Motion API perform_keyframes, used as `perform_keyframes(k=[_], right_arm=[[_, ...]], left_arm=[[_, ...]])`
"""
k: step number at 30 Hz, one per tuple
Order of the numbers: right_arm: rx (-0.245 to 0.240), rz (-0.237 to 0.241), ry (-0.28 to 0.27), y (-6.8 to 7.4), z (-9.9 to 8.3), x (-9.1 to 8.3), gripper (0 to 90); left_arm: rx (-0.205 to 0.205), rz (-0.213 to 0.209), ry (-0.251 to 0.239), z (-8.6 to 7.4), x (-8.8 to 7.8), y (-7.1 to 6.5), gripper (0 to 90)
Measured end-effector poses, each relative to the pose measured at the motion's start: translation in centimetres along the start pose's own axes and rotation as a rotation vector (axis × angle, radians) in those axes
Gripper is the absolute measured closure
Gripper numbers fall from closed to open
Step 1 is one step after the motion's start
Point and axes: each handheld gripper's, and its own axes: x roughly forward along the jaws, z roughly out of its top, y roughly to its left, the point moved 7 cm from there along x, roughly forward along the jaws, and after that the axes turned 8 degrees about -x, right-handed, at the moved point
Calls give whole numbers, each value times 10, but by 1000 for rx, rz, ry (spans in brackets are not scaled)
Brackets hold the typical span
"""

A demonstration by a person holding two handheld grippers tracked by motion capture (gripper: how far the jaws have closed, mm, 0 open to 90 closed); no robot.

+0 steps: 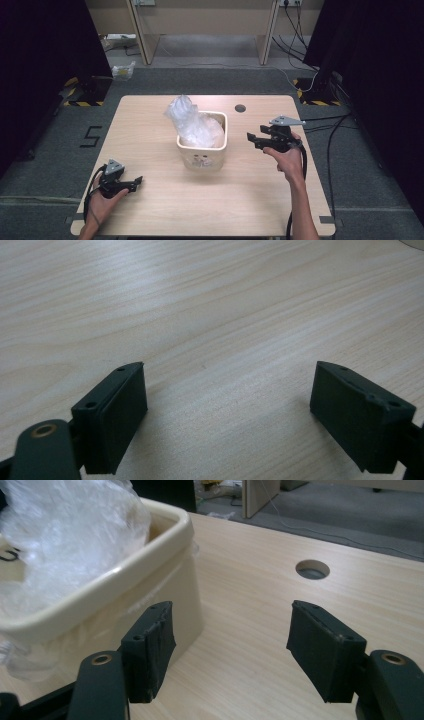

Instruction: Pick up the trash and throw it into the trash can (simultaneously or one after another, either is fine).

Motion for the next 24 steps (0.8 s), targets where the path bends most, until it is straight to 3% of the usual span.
perform_keyframes(k=[9, 24], right_arm=[[-23, -50, 38, 0, -18, -1, 330], [-26, -66, 32, 3, -33, -5, 293]], left_arm=[[-1, -4, 1, 0, 0, 0, 144], [-1, -5, 1, 0, 0, 0, 144]])
